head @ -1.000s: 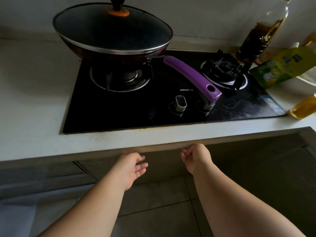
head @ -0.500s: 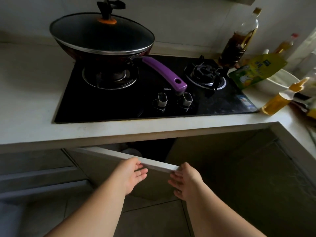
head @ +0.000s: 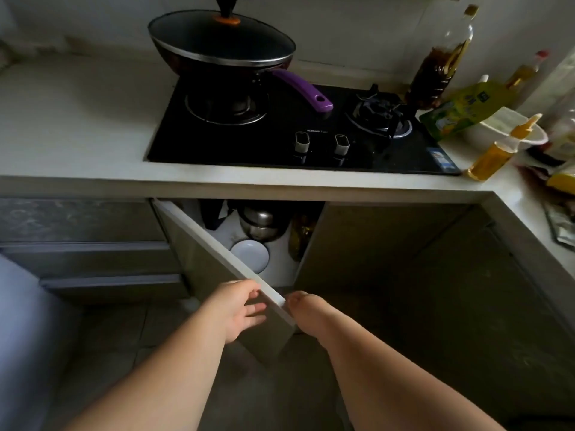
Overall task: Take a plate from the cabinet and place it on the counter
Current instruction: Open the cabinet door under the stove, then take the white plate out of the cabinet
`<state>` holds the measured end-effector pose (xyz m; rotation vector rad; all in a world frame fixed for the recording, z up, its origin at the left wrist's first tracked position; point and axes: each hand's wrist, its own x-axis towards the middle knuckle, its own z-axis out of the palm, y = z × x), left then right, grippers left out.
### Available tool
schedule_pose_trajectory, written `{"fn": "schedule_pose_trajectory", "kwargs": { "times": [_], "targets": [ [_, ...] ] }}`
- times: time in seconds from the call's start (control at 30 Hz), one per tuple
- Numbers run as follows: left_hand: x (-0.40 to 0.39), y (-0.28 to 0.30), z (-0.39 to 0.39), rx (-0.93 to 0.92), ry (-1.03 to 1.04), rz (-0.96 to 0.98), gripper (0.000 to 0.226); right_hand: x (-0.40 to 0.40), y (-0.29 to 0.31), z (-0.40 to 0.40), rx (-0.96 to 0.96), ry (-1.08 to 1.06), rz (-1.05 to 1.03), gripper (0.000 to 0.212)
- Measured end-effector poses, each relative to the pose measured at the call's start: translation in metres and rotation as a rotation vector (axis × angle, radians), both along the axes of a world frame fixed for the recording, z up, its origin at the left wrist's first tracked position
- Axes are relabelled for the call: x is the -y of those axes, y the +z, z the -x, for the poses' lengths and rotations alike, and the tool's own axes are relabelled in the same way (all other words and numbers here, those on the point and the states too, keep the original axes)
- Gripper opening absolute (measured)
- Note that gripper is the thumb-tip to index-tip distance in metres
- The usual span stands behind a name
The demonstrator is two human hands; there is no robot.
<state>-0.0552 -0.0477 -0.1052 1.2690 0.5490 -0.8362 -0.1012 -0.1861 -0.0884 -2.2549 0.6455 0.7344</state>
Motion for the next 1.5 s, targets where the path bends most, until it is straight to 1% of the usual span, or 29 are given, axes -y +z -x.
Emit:
{"fn": "schedule_pose_trajectory", "kwargs": {
  "times": [0.03,0.07,0.13,0.17,0.23,0.33,0.4,0.47,0.53,0.63,0.7,0.83,0.93,1.0,1.03,1.1,1.17,1.2,1.23,1.27,1.33,1.4,1.5],
  "targets": [
    [-0.007,0.001,0.004,-0.004,-0.007,0.000,0.021,-0.011,0.004,0.001,-0.027,0.084,0.041,0.043],
    [-0.015,0.002,0.008,-0.009,-0.017,-0.006,0.021,-0.020,0.004,0.004,-0.048,0.112,0.038,0.041],
    [-0.029,0.002,0.017,0.004,-0.054,-0.069,0.021,-0.035,0.009,0.010,-0.117,0.075,-0.057,0.036],
    [-0.040,0.001,0.021,0.024,-0.079,-0.126,0.021,-0.044,0.009,0.013,-0.099,0.084,-0.086,0.034],
    [-0.064,0.002,0.030,0.077,-0.119,-0.248,0.019,-0.070,0.006,0.019,-0.110,0.190,-0.101,0.033],
    [-0.111,0.006,0.038,0.177,-0.192,-0.509,0.019,-0.122,-0.001,0.023,-0.284,0.250,-0.237,0.034],
    [-0.146,0.010,0.039,0.240,-0.301,-0.721,0.022,-0.153,-0.005,0.026,-0.371,0.297,-0.303,0.035],
    [-0.180,0.016,0.038,0.298,-0.422,-0.887,0.022,-0.175,-0.008,0.024,-0.349,0.291,-0.303,0.033],
    [-0.208,0.020,0.034,0.365,-0.542,-1.029,0.023,-0.184,-0.009,0.020,-0.287,0.253,-0.281,0.032],
    [-0.243,0.026,0.027,0.441,-0.671,-1.128,0.024,-0.191,-0.003,0.016,-0.160,0.114,-0.266,0.031],
    [-0.255,0.028,0.022,0.453,-0.705,-1.146,0.023,-0.190,0.001,0.012,-0.100,0.060,-0.267,0.030],
    [-0.256,0.028,0.018,0.439,-0.712,-1.141,0.023,-0.184,0.002,0.001,-0.058,0.045,-0.240,0.028],
    [-0.246,0.028,0.013,0.383,-0.695,-1.152,0.037,-0.173,0.000,-0.010,-0.030,-0.001,-0.265,0.029],
    [-0.234,0.031,0.007,0.363,-0.624,-1.203,0.048,-0.159,-0.001,-0.019,-0.023,-0.017,-0.274,0.029],
    [-0.227,0.031,0.004,0.395,-0.573,-1.252,0.051,-0.151,-0.003,-0.025,-0.020,-0.017,-0.274,0.028],
    [-0.207,0.031,-0.003,0.551,-0.467,-1.321,0.050,-0.130,-0.011,-0.039,-0.010,-0.029,-0.281,0.028],
    [-0.184,0.028,-0.011,0.715,-0.389,-1.267,0.045,-0.109,-0.021,-0.054,0.003,-0.056,-0.291,0.029],
    [-0.170,0.024,-0.017,0.754,-0.376,-1.213,0.041,-0.096,-0.028,-0.063,0.006,-0.073,-0.295,0.029],
    [-0.155,0.017,-0.024,0.753,-0.377,-1.161,0.037,-0.084,-0.037,-0.072,0.003,-0.081,-0.294,0.029],
    [-0.141,0.008,-0.031,0.714,-0.394,-1.108,0.034,-0.072,-0.045,-0.081,-0.004,-0.081,-0.287,0.029],
    [-0.119,-0.010,-0.044,0.563,-0.415,-0.955,0.030,-0.051,-0.061,-0.095,-0.009,-0.085,-0.277,0.029],
    [-0.097,-0.042,-0.056,0.426,-0.388,-0.816,0.029,-0.028,-0.084,-0.111,-0.017,-0.091,-0.260,0.028],
    [-0.078,-0.089,-0.068,0.304,-0.343,-0.741,0.028,-0.001,-0.125,-0.131,-0.017,-0.119,-0.231,0.026]
  ]
}}
